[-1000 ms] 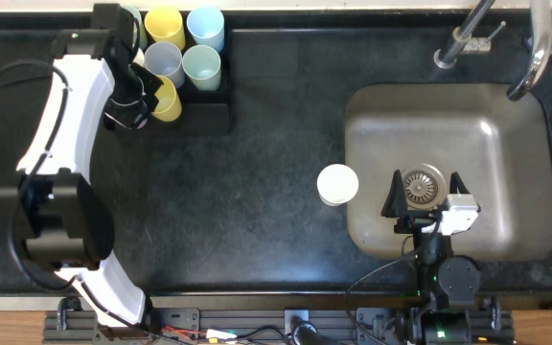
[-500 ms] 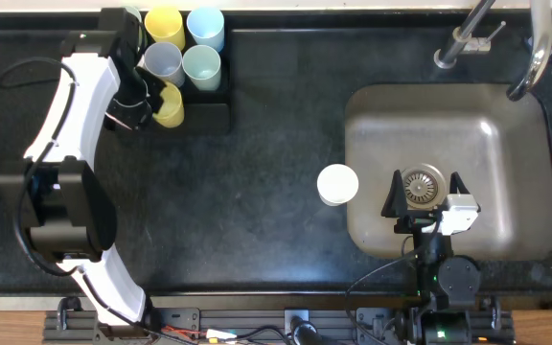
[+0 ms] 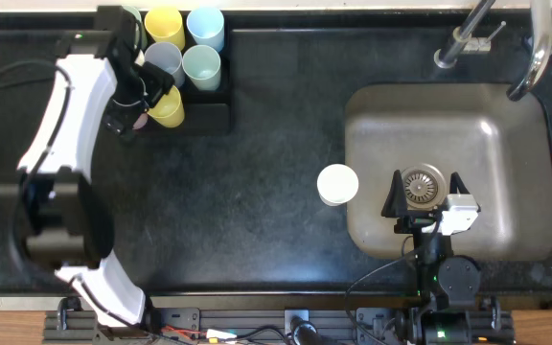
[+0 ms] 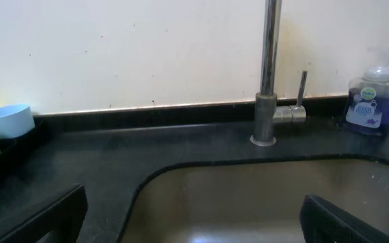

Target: Store Cups

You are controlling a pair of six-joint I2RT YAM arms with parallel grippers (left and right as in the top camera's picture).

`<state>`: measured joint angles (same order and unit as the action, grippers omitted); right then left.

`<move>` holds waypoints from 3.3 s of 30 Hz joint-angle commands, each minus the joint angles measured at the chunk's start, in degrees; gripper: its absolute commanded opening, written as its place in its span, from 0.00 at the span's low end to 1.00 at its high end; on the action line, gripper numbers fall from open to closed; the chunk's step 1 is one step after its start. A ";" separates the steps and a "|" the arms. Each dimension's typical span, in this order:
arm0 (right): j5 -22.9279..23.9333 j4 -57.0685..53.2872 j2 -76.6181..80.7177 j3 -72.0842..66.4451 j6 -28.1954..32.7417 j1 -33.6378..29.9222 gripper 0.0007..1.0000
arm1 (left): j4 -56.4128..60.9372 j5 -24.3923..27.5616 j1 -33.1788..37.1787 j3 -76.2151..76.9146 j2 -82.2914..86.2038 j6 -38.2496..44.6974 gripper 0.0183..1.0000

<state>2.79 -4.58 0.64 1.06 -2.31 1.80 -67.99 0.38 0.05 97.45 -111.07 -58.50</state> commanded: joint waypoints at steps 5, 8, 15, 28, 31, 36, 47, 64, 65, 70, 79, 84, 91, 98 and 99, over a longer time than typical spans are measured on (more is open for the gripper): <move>-0.42 0.28 -0.44 -0.74 0.13 -0.24 1.00 | -15.41 -4.02 0.20 -0.85 28.63 7.98 1.00; -0.42 0.28 -0.44 -0.74 0.13 -0.24 1.00 | -18.75 -6.43 0.20 -8.44 38.73 15.37 1.00; -0.42 0.28 -0.44 -0.74 0.13 -0.24 1.00 | 22.14 -2.89 0.15 -57.22 78.40 40.98 1.00; -0.44 0.28 -0.44 -0.74 0.13 -0.24 1.00 | 69.68 7.43 0.15 -94.53 110.20 73.16 1.00; -0.42 0.28 -0.44 -0.74 0.13 -0.22 1.00 | 67.25 6.16 0.15 -96.96 110.92 66.77 1.00; -0.42 0.28 -0.44 -0.74 0.13 -0.22 1.00 | 63.39 3.32 0.09 -97.00 110.90 61.05 1.00; -0.42 0.28 -0.44 -0.74 0.13 -0.22 1.00 | 63.49 3.39 0.11 -97.00 110.90 61.22 1.00; -0.42 0.28 -0.44 -0.74 0.13 -0.24 1.00 | 63.49 3.39 0.11 -96.98 110.90 61.22 1.00; -0.42 0.28 -0.44 -0.74 0.13 -0.22 1.00 | 63.49 3.39 0.11 -96.98 110.90 61.22 1.00; -0.42 0.31 -0.44 -0.74 0.13 -0.24 1.00 | 63.52 3.39 0.11 -96.98 110.90 61.22 1.00; -0.92 -9.53 3.37 14.93 -0.35 -0.22 1.00 | 63.52 3.39 0.11 -96.98 110.90 61.22 1.00; -3.17 -33.51 27.80 43.43 -0.35 -0.22 1.00 | 63.49 3.39 0.11 -96.98 110.90 61.22 1.00; -0.31 -73.18 63.47 72.32 2.91 7.34 1.00 | 63.49 3.39 0.11 -96.98 110.90 61.22 1.00; 0.35 -82.47 84.80 77.46 9.05 13.99 1.00 | 63.49 3.39 0.11 -96.98 110.90 61.22 1.00; 0.15 -81.88 86.09 77.46 9.57 13.99 1.00 | 63.49 3.39 0.11 -96.98 110.90 61.22 1.00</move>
<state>2.20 -87.29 83.05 76.86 3.22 15.05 -4.34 4.03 0.10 0.60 -0.62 3.29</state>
